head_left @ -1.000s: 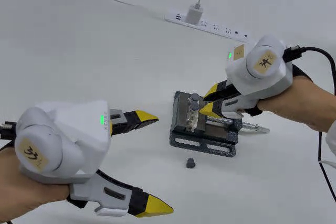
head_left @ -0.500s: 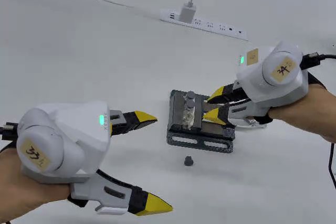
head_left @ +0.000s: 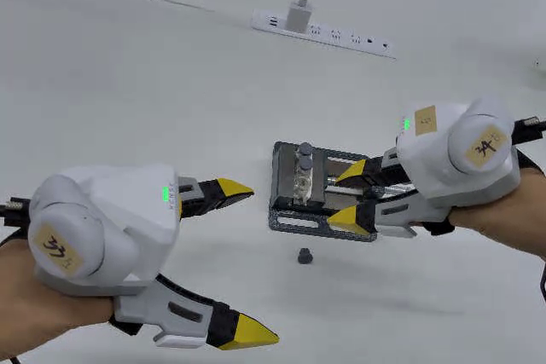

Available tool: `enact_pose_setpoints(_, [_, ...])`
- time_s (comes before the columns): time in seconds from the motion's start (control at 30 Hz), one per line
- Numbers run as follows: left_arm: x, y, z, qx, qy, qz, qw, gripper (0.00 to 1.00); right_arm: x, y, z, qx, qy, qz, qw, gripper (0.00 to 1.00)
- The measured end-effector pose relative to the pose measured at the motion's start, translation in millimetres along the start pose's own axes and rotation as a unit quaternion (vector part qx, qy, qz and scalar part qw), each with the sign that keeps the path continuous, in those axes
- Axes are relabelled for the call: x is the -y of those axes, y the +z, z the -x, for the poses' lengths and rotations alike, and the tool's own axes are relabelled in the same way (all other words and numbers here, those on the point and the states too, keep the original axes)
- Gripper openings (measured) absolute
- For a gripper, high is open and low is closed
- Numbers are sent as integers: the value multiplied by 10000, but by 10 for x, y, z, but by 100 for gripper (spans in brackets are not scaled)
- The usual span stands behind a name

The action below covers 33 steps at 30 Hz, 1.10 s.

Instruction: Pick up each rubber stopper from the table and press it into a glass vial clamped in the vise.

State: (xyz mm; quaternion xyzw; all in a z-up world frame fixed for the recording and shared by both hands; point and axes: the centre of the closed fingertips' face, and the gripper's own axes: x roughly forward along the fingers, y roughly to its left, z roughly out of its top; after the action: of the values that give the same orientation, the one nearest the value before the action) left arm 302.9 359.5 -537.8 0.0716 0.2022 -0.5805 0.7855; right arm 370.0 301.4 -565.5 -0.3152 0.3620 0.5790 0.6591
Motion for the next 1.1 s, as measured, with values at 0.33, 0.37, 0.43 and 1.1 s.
enact_pose_setpoints(0.33, [11,-32,-21,-144,-40,-63,9999,83,-99,-120,200,529,-109,-310,9981,41])
enact_pose_setpoints(0.37, [11,-32,-27,-162,-42,-65,9998,83,-114,-146,229,594,-112,-335,9976,43])
enact_pose_setpoints(0.43, [9,-34,-34,-199,-44,-86,9998,82,-139,-185,266,663,-116,-343,9971,46])
enact_pose_setpoints(1.1, [-132,-165,-454,-954,-231,-320,9947,58,-306,-649,597,1270,-337,-644,9892,57])
